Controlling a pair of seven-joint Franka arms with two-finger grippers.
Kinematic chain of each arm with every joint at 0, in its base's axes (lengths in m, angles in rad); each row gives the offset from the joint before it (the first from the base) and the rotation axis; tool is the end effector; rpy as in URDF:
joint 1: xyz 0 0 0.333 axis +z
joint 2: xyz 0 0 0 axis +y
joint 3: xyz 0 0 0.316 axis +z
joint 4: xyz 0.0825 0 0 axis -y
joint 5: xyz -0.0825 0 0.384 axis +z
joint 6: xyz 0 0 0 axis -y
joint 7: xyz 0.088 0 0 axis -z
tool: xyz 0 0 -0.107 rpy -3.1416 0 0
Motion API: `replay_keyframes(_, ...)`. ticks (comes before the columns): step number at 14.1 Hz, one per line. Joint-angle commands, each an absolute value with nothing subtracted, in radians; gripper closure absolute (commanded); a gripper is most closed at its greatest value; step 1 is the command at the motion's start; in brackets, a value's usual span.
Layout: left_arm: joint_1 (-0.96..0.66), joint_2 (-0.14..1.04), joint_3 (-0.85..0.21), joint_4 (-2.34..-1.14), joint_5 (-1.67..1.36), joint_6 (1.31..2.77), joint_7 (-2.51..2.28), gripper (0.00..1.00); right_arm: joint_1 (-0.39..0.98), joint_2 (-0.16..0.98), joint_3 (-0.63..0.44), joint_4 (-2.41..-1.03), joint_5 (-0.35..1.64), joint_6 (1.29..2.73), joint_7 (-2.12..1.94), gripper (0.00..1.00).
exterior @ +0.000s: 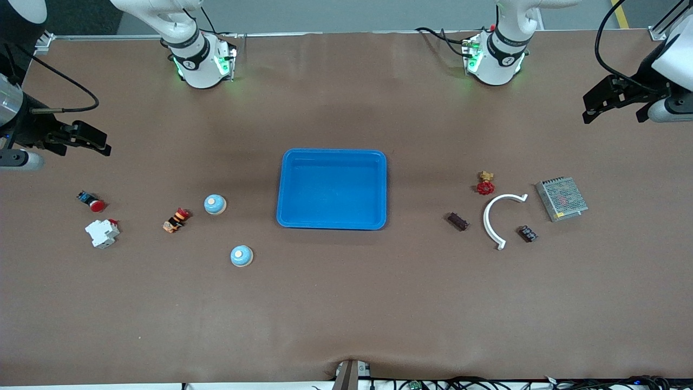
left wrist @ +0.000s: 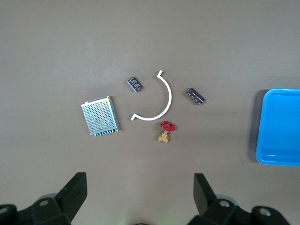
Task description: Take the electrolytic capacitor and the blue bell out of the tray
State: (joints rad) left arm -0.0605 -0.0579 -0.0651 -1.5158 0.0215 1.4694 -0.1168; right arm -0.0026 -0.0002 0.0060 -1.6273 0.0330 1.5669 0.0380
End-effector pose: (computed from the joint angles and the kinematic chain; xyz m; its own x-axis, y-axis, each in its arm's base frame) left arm 0.5216 -0.0646 0.6725 0.9999 -0.0066 0.0143 -0.0062 -0.9997 -0.0236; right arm 0.5519 0.0054 0.5977 0.9975 -0.0345 -0.0614 -0.0364 -0.9989 -0.0306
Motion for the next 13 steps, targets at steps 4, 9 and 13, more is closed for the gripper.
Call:
replay_keyframes(4,-0.066,-0.072,-0.072,-1.509,0.021,1.465,-0.117,0.0,0.003,-0.003,0.006,-1.617,0.044,1.562,0.028,0.0)
replay_keyframes(9,-0.055,-0.071,-0.063,-1.509,0.02,1.465,-0.1,0.0,0.006,0.002,0.003,-1.617,0.044,1.569,0.026,0.0)
replay_keyframes(13,-0.055,-0.064,-0.061,-1.509,0.02,1.465,-0.101,0.0,0.003,0.002,0.002,-1.617,0.044,1.58,0.026,0.0)
